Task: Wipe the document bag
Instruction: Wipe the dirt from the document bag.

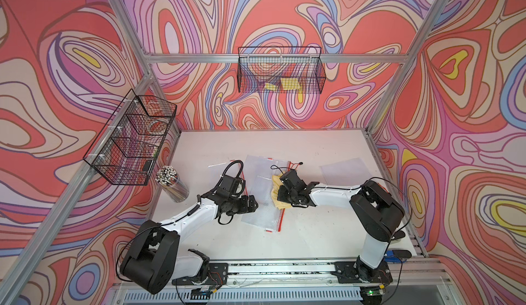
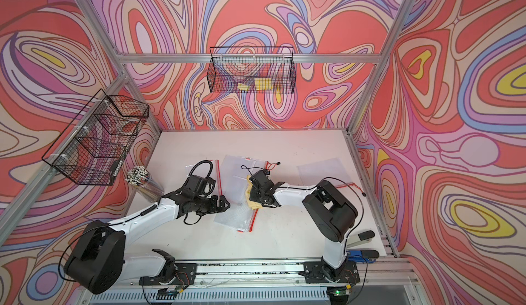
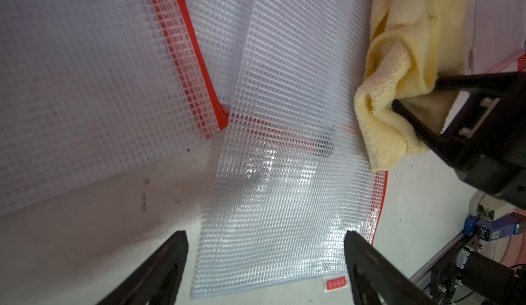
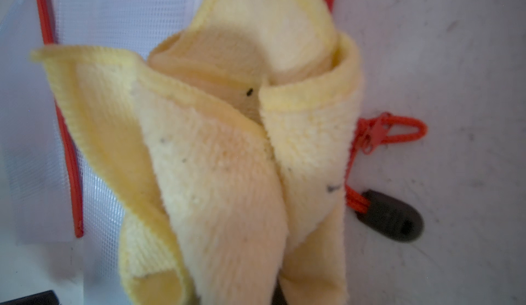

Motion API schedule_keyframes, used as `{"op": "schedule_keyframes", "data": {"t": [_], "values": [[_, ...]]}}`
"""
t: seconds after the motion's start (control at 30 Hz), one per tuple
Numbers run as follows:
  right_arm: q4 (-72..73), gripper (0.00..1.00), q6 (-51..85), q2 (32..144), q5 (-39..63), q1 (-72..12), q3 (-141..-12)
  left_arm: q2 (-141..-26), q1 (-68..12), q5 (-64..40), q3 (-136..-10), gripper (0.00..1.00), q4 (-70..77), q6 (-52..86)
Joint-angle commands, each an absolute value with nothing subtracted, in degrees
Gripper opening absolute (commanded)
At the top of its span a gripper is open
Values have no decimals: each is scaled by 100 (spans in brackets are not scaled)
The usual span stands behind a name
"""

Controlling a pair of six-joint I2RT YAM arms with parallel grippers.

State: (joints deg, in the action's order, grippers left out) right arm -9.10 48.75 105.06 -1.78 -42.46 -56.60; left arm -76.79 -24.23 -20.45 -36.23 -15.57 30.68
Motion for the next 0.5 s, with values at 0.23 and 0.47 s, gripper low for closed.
{"op": "schedule_keyframes", "data": {"t": [0.23, 0.47], "values": [[-1934, 0, 4890, 11054, 125, -4288, -5149, -8166, -2374, -1845, -3563, 84, -932, 2286], [-1942, 0, 4839, 11180, 178, -4287, -5220, -8486, -2377, -2481, -3497, 73, -554, 2510]]}}
